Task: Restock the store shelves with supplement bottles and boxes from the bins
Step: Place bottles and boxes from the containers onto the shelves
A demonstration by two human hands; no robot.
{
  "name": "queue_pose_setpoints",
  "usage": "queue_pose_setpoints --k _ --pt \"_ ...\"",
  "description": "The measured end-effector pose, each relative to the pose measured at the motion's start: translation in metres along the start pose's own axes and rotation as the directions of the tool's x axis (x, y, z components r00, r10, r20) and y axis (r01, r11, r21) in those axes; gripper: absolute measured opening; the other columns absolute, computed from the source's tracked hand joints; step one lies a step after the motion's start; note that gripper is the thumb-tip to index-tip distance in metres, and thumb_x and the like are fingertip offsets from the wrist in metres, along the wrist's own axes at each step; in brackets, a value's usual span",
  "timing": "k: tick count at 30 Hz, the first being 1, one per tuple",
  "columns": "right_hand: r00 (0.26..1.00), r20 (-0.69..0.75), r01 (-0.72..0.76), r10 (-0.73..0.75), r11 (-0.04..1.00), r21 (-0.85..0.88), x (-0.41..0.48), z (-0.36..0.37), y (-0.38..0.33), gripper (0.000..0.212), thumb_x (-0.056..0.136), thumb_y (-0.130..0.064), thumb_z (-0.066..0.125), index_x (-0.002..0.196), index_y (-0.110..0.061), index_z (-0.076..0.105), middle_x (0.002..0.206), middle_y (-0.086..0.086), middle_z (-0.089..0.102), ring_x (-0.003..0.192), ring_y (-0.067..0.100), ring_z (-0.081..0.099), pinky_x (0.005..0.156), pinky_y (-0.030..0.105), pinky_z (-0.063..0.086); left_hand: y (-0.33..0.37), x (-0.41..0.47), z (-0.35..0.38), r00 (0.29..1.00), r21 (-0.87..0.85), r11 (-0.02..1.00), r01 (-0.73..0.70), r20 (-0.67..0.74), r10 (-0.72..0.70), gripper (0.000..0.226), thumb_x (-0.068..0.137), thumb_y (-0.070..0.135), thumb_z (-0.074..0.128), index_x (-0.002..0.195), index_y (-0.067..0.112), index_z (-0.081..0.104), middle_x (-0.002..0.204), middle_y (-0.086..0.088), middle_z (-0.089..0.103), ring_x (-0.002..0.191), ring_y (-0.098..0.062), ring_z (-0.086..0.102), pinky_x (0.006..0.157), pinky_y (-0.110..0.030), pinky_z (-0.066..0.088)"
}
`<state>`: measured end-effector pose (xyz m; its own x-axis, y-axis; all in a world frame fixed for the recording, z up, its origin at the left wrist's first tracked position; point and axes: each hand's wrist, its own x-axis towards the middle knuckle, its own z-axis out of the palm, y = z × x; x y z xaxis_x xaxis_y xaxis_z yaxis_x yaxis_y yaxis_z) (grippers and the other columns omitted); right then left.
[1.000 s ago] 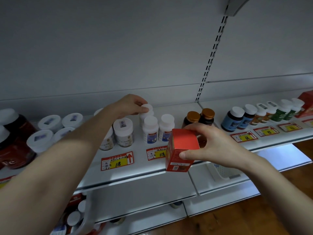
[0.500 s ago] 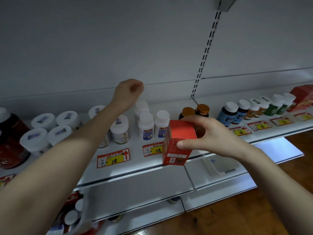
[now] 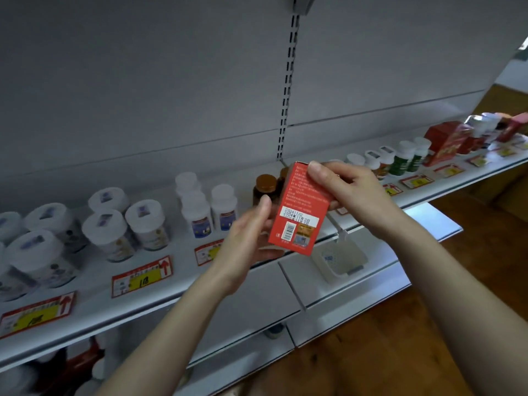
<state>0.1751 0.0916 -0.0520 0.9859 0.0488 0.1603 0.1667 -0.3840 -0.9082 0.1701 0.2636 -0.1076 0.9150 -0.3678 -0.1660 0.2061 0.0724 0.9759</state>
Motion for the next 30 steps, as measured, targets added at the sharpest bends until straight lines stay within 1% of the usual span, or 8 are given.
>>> queue_pose_setpoints --k 3,6,9,12,16,20,25,30 --pt "1.0 -0.022 -0.011 0.012 0.999 0.031 -0.007 -0.022 0.009 0.033 0.07 -0.057 0.051 0.084 -0.03 0.064 0.069 -0.011 0.068 0.069 0.003 0.065 0.064 0.019 0.054 -0.007 0.005 0.023 0.999 -0.006 0.999 -0.036 0.021 0.036 0.053 0.07 0.04 0.069 0.115 0.017 0.054 0.097 0.001 0.07 0.092 -0.017 0.068 0.084 -0.037 0.055" --pt "0.997 -0.081 -0.015 0.017 0.999 0.031 -0.014 -0.051 0.019 0.033 0.068 -0.056 0.053 0.09 -0.033 0.063 0.083 -0.006 0.067 0.078 0.008 0.065 0.071 0.031 0.055 -0.01 0.011 0.06 0.974 0.093 0.982 -0.162 -0.143 0.174 0.045 0.072 0.019 0.078 0.108 0.017 0.05 0.096 0.003 0.065 0.081 -0.002 0.066 0.071 -0.019 0.054" --pt "0.995 -0.093 -0.031 0.033 0.999 0.031 -0.022 -0.079 0.028 0.042 0.066 -0.055 0.058 0.098 -0.028 0.062 0.092 -0.009 0.064 0.09 0.009 0.063 0.076 0.032 0.057 -0.015 0.017 0.101 0.901 0.355 0.91 -0.216 -0.287 0.326 0.054 0.068 0.024 0.081 0.107 0.025 0.043 0.101 0.011 0.057 0.088 -0.003 0.061 0.075 -0.023 0.051" --pt "0.991 -0.129 -0.029 0.032 0.999 0.027 -0.029 -0.111 0.04 0.038 0.077 -0.04 0.066 0.107 -0.018 0.062 0.098 -0.002 0.064 0.092 0.011 0.063 0.073 0.025 0.056 -0.019 0.021 0.142 0.886 0.46 0.858 -0.227 -0.269 0.378 0.063 0.063 0.039 0.082 0.107 0.032 0.037 0.105 0.012 0.052 0.095 -0.006 0.056 0.078 -0.026 0.05" --pt "0.985 -0.147 -0.066 0.086 0.989 0.132 -0.04 -0.161 0.053 0.009 0.086 -0.019 0.062 0.093 -0.022 0.063 0.09 0.0 0.064 0.081 0.012 0.063 0.07 0.025 0.054 -0.018 0.03 0.187 0.943 0.274 0.933 -0.232 -0.173 0.285 0.049 0.061 0.047 0.077 0.096 0.027 0.05 0.1 0.012 0.061 0.087 0.003 0.06 0.076 -0.018 0.049" --pt "0.986 -0.131 -0.074 0.104 0.974 0.216 -0.055 -0.208 0.069 0.015 0.089 -0.014 0.055 0.087 -0.025 0.064 0.081 -0.001 0.066 0.072 0.012 0.065 0.064 0.021 0.055 -0.021 0.042 0.224 0.995 0.027 0.996 -0.088 -0.049 0.089 0.052 0.057 0.044 0.08 0.095 0.022 0.052 0.096 0.005 0.066 0.08 0.0 0.064 0.075 -0.025 0.052" --pt "0.986 -0.106 -0.105 0.125 0.978 0.179 -0.071 -0.26 0.096 0.015 0.091 -0.017 0.052 0.093 -0.029 0.061 0.088 -0.005 0.066 0.081 0.009 0.065 0.064 0.017 0.054 -0.02 0.059 0.272 0.991 0.037 0.995 -0.092 0.099 0.088 0.062 0.061 0.033 0.071 0.118 0.017 0.052 0.101 -0.005 0.066 0.087 -0.013 0.067 0.076 -0.026 0.055" --pt "0.967 -0.155 -0.18 0.202 0.973 0.142 -0.071 -0.309 0.126 0.019 0.09 -0.021 0.052 0.106 -0.028 0.061 0.106 -0.002 0.064 0.1 0.014 0.062 0.085 0.031 0.052 -0.025 0.097 0.32 0.977 0.07 0.983 -0.168 0.145 0.156 0.038 0.071 0.015 0.072 0.103 0.024 0.056 0.094 0.0 0.063 0.078 0.0 0.064 0.065 -0.015 0.051"
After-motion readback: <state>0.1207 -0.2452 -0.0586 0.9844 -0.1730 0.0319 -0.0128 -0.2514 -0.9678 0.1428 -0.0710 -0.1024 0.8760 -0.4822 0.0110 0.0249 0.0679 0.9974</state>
